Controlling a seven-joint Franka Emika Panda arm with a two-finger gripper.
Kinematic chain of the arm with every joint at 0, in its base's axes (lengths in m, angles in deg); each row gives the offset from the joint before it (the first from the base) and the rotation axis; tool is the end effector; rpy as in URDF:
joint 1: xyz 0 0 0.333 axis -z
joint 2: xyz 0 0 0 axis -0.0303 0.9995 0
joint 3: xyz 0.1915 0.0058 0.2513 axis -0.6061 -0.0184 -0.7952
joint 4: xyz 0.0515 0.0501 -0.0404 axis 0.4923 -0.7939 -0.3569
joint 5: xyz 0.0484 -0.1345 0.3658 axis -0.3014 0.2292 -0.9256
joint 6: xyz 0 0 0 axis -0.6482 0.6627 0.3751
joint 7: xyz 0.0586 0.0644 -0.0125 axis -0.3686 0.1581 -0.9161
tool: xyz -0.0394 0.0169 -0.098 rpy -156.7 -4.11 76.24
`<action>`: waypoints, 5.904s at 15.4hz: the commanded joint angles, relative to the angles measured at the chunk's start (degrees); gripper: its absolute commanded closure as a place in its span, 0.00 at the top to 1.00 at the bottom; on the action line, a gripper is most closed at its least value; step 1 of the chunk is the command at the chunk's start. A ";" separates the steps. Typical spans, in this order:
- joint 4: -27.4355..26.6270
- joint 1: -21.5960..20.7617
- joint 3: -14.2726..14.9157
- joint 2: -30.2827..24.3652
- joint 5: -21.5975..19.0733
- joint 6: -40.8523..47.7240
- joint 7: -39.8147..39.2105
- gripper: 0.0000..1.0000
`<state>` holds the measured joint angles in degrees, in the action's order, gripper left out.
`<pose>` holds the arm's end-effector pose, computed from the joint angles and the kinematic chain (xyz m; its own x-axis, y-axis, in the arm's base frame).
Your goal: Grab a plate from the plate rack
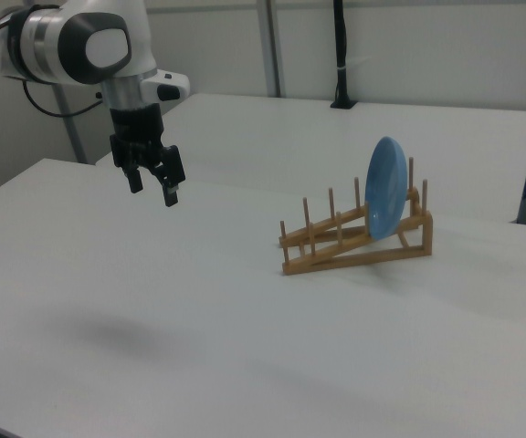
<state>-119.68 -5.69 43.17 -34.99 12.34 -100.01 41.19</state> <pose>0.5677 0.0032 0.5603 0.9834 -0.1708 -0.0617 -0.1695 -0.9852 0.0267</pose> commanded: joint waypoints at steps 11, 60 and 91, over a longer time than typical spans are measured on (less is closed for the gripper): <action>2.12 0.49 0.36 0.57 2.75 -4.14 -0.87 1.00; 23.48 7.96 18.73 36.60 28.32 -64.00 -4.83 0.13; 0.02 -4.35 8.71 12.08 -16.73 -24.35 -8.73 0.00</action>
<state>-115.15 -10.16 53.29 -18.66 4.29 -140.18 42.27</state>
